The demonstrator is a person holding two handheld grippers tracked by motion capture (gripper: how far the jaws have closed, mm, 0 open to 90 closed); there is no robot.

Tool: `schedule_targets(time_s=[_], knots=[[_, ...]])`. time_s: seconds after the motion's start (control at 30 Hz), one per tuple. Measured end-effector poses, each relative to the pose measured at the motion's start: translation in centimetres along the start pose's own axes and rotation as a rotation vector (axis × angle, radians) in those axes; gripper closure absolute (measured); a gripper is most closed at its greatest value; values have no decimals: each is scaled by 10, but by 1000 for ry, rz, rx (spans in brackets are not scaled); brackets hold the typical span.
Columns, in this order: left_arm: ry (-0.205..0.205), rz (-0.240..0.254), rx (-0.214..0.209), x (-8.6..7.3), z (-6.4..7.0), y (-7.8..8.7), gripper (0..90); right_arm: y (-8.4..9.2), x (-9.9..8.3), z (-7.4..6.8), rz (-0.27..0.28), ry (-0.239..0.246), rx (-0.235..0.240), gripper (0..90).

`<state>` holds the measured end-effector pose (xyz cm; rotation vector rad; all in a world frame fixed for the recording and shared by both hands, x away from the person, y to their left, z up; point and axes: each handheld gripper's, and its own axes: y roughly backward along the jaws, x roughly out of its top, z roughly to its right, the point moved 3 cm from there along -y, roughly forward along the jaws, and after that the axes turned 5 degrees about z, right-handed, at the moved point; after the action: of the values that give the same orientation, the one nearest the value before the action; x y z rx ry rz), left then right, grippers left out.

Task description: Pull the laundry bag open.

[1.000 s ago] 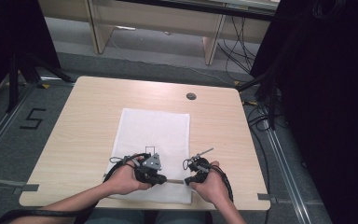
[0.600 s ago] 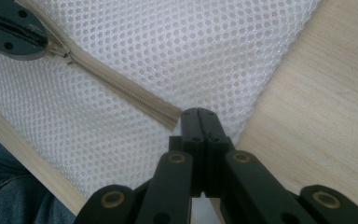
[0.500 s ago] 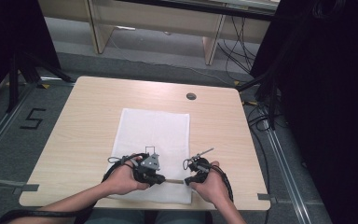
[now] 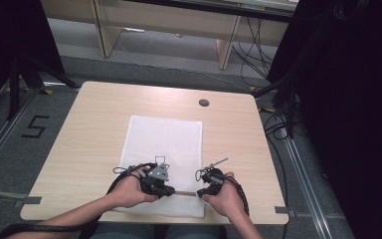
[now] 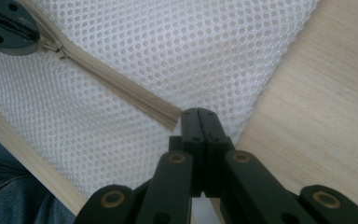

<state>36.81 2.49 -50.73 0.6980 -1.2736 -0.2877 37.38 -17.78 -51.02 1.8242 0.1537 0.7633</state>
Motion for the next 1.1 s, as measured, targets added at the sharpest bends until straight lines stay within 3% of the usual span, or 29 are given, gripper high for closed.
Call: schedule_targets(time_s=[0.07,0.17,0.2,0.27,0.4,0.43,0.57,0.63,0.67,0.7,0.77,0.8,0.83,0.9,0.93,1.07,1.1], knots=[[0,5,-1,0,0,0,873,1,0,-1,-7,-19,-5,900],[-19,7,-2,0,-1,2,872,0,0,0,4,-1,0,900],[4,15,-2,0,1,1,873,0,0,0,1,-5,-1,900],[-6,7,0,0,1,2,873,0,0,0,2,5,2,900],[-22,5,2,0,-1,3,873,1,-1,-1,-10,-26,-10,900],[4,9,3,-1,0,4,872,1,-1,-1,-10,-26,-10,900],[-9,5,1,-2,0,5,872,0,0,1,8,14,3,900],[-2,9,4,-2,0,6,873,1,0,-1,-8,-26,-10,900],[-34,0,5,-2,-2,7,873,0,0,-1,3,-5,-1,900],[-4,8,5,-3,-1,7,873,0,0,-1,2,-5,0,900],[-4,8,8,-3,-1,9,873,0,0,0,5,1,2,900],[-29,2,7,-3,-3,9,873,0,0,0,6,5,2,900],[-4,5,11,-4,-2,9,873,0,0,-1,-3,-19,-3,900],[-6,5,10,-5,-2,9,873,0,0,-1,-3,-18,-3,900],[-31,0,9,-5,-3,9,873,0,0,-1,-4,-18,-4,900],[-2,5,8,-5,-2,10,872,1,0,-1,-4,-21,-5,900],[-19,2,9,-5,-3,11,873,0,0,0,2,-12,-2,900]])
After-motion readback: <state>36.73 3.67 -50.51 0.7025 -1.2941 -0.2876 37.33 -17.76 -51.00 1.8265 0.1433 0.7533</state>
